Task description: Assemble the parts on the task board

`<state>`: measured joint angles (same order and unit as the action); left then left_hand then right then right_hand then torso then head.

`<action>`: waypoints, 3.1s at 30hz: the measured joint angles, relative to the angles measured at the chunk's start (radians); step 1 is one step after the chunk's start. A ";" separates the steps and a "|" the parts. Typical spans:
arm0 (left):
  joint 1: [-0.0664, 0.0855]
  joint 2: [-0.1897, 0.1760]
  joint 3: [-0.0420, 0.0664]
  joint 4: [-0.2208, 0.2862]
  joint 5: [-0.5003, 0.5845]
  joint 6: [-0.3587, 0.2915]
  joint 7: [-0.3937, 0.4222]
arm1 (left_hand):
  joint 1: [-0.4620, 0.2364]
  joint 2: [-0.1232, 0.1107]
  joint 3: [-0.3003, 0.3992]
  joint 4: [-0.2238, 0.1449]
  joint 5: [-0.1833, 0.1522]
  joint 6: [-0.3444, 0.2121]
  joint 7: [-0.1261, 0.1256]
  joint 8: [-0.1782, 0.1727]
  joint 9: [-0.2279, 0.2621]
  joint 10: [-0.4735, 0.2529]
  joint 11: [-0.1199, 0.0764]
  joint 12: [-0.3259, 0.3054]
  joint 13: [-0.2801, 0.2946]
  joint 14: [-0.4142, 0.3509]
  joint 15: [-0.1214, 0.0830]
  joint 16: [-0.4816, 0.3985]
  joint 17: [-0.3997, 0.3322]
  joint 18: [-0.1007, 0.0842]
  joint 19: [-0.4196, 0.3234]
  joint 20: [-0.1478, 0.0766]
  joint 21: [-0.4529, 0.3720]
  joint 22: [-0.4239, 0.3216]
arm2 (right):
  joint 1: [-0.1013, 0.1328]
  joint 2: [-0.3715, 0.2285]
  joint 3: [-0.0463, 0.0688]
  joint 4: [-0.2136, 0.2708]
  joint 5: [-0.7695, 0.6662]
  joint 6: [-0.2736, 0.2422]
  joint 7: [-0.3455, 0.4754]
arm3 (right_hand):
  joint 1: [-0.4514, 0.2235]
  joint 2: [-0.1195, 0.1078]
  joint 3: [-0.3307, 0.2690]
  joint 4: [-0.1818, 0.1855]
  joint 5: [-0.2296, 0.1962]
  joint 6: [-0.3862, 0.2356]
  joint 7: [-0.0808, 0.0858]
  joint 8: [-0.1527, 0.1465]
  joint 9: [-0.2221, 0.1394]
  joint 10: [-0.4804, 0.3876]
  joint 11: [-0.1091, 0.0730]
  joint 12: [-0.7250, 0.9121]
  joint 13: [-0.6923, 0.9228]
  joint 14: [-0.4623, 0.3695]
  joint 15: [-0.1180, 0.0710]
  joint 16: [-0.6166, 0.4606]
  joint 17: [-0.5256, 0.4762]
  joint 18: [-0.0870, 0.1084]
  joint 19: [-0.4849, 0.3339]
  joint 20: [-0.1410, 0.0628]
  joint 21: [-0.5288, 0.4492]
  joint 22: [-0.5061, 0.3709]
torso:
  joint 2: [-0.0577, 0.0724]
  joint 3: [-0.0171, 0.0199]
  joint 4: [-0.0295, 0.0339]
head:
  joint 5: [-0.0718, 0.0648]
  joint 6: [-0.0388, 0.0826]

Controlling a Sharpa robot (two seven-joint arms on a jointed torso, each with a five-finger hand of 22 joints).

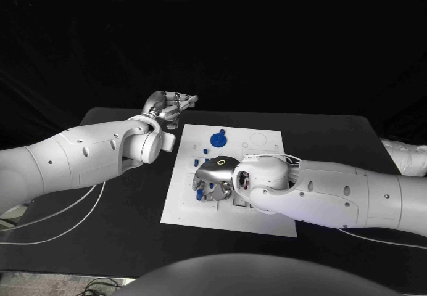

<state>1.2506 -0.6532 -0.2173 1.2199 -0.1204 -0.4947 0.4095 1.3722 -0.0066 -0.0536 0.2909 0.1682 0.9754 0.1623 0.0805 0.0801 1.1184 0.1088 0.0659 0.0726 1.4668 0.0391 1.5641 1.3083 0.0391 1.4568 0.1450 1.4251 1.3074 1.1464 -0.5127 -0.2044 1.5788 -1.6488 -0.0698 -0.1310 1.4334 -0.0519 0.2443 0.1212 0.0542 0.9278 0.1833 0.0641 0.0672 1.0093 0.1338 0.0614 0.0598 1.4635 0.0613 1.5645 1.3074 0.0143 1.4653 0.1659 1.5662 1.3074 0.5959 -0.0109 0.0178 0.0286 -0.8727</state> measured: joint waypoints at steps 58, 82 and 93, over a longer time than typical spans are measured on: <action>-0.004 0.028 0.000 -0.030 0.000 0.004 0.000 | 0.000 0.000 -0.005 0.000 0.000 0.000 0.000 0.000 0.000 -0.004 -0.004 0.000 0.000 0.000 0.000 0.000 0.000 0.000 0.000 0.000 0.000 0.000 | 0.159 -0.635 -0.032 0.305 0.998 -0.090 -0.344 | -0.341 0.083 -0.354 0.123 0.298 -0.088 0.000 0.230 0.137 0.457 -0.019 1.507 1.248 0.003 -0.008 0.000 0.001 0.000 0.001 -0.005 0.000 0.000 | -0.008 -0.0065 -0.0150 | -0.115 0.000; -0.004 0.022 0.000 -0.028 0.000 0.006 0.000 | 0.000 0.000 -0.005 0.000 0.000 0.000 0.000 0.000 0.000 -0.004 -0.004 0.000 0.000 0.000 0.000 0.000 0.000 0.000 0.000 0.000 0.000 0.000 | 0.125 -0.549 -0.032 0.275 1.009 -0.053 -0.502 | -0.321 0.071 -0.315 0.059 0.264 -0.131 0.017 0.189 0.146 0.457 -0.012 1.507 1.248 0.003 -0.015 0.000 0.000 0.000 0.001 -0.012 0.000 0.000 | -0.007 -0.0064 -0.0151 | -0.122 0.000; -0.004 0.020 0.000 -0.027 0.000 0.006 0.000 | 0.000 0.000 -0.008 0.003 0.000 0.000 0.000 0.000 0.000 -0.004 -0.004 0.000 0.000 0.000 0.000 0.000 0.000 0.000 0.000 0.000 0.000 0.000 | 0.117 -0.537 -0.032 0.270 1.042 -0.057 -0.544 | -0.317 0.067 -0.298 0.041 0.257 -0.160 0.016 0.181 0.152 0.455 -0.007 1.507 1.248 0.001 -0.009 0.000 0.000 0.000 0.001 -0.012 0.000 0.000 | -0.007 -0.0071 -0.0151 | -0.121 0.000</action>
<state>1.2466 -0.6333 -0.2175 1.1924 -0.1208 -0.4884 0.4091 1.3722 -0.0067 -0.0618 0.2935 0.1681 0.9754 0.1623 0.0805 0.0801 1.1149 0.1053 0.0659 0.0726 1.4669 0.0391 1.5641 1.3083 0.0390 1.4568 0.1450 1.4251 1.3074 1.2632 -1.0496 -0.2362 1.8484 -0.6068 -0.1268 -0.6753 1.1167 0.0152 -0.0534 0.1625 0.3117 0.7681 0.1996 0.2448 0.2191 1.4644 0.1267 1.5680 1.3078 1.4650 0.0522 1.5645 1.3076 0.0142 1.4661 0.1538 1.5662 1.3074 0.5887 -0.0180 0.0028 -0.0921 -0.8727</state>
